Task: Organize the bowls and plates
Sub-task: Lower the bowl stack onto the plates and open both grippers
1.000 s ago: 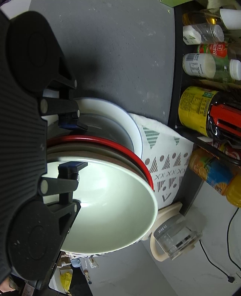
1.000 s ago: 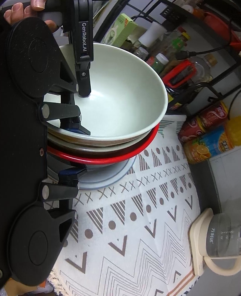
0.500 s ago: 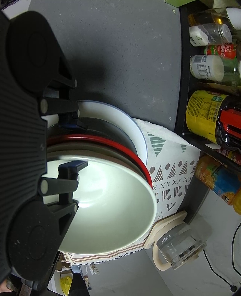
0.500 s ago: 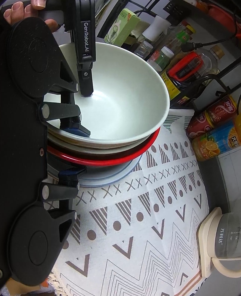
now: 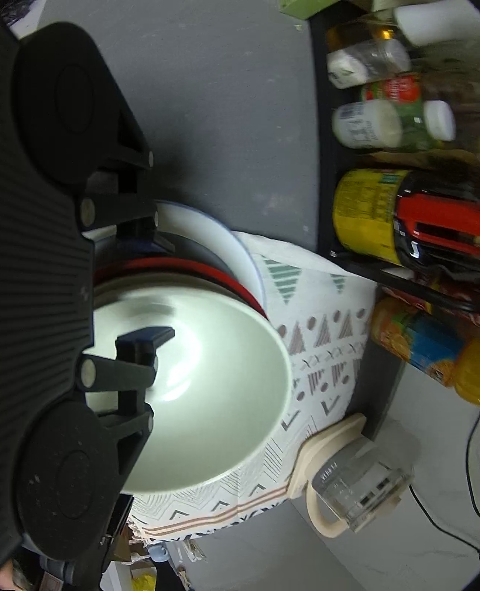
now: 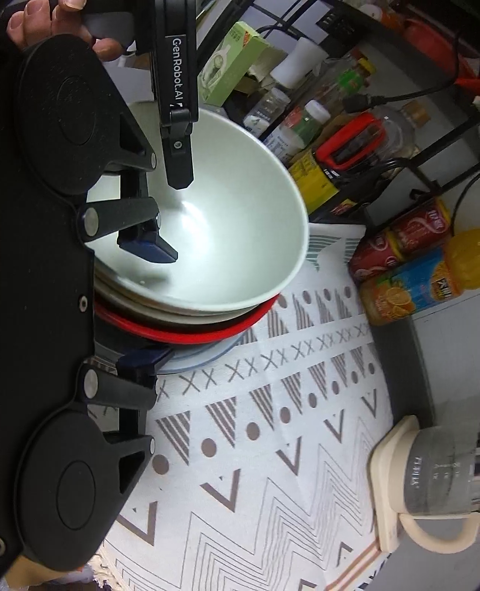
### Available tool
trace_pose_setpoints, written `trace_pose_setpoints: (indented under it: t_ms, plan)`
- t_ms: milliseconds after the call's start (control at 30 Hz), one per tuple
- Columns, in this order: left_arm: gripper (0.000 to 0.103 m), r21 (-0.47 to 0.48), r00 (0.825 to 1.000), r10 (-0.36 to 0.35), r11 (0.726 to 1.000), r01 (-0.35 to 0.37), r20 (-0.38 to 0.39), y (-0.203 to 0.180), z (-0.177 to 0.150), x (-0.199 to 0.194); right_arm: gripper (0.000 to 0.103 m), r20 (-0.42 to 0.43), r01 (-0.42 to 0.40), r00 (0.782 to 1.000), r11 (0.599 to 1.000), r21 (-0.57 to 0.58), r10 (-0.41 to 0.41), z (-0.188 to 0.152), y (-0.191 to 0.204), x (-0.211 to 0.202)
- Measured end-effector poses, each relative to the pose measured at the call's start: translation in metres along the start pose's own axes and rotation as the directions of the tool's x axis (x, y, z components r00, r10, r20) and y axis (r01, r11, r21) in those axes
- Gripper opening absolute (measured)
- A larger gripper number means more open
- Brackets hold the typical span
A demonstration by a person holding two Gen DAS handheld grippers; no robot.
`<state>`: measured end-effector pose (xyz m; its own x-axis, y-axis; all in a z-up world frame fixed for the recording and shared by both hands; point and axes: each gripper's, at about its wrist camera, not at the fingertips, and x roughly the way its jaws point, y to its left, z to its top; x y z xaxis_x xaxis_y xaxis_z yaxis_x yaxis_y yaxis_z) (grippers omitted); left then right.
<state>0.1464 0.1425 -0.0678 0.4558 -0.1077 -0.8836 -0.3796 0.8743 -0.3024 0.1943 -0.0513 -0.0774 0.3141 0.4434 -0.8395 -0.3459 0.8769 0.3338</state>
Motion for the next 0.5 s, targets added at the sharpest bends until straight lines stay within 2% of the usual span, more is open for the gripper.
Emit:
trace_pose_setpoints:
  t_ms: [100, 200, 300, 333, 400, 500]
  plan:
    - [0.052, -0.006, 1.000, 0.000, 1.000, 0.000, 0.010, 0.000, 0.001, -0.004, 0.074, 0.029, 0.032, 0.999, 0.999, 0.000, -0.032, -0.002, 0.002, -0.006]
    - [0.061, -0.001, 0.999, 0.032, 0.999, -0.032, 0.037, 0.000, 0.001, -0.010, 0.086, 0.052, 0.056, 0.997, 0.998, 0.009, -0.056, -0.004, 0.003, -0.012]
    - [0.067, -0.010, 0.999, -0.008, 1.000, 0.009, 0.045, 0.005, 0.000, -0.016, 0.098, 0.090, 0.085, 0.992, 0.996, 0.024, -0.086, -0.006, 0.003, -0.019]
    - [0.074, -0.013, 0.999, -0.009, 1.000, 0.010, 0.046, 0.007, 0.000, -0.017, 0.101, 0.102, 0.092, 0.990, 0.995, 0.030, -0.095, -0.007, 0.004, -0.022]
    - [0.088, -0.016, 0.999, -0.012, 1.000, 0.013, 0.049, 0.009, 0.000, -0.020, 0.103, 0.117, 0.108, 0.987, 0.993, 0.043, -0.112, -0.010, 0.003, -0.027]
    - [0.091, -0.026, 0.998, -0.035, 0.999, 0.037, 0.061, 0.013, -0.001, -0.024, 0.103, 0.134, 0.122, 0.983, 0.991, 0.058, -0.129, -0.016, 0.002, -0.037]
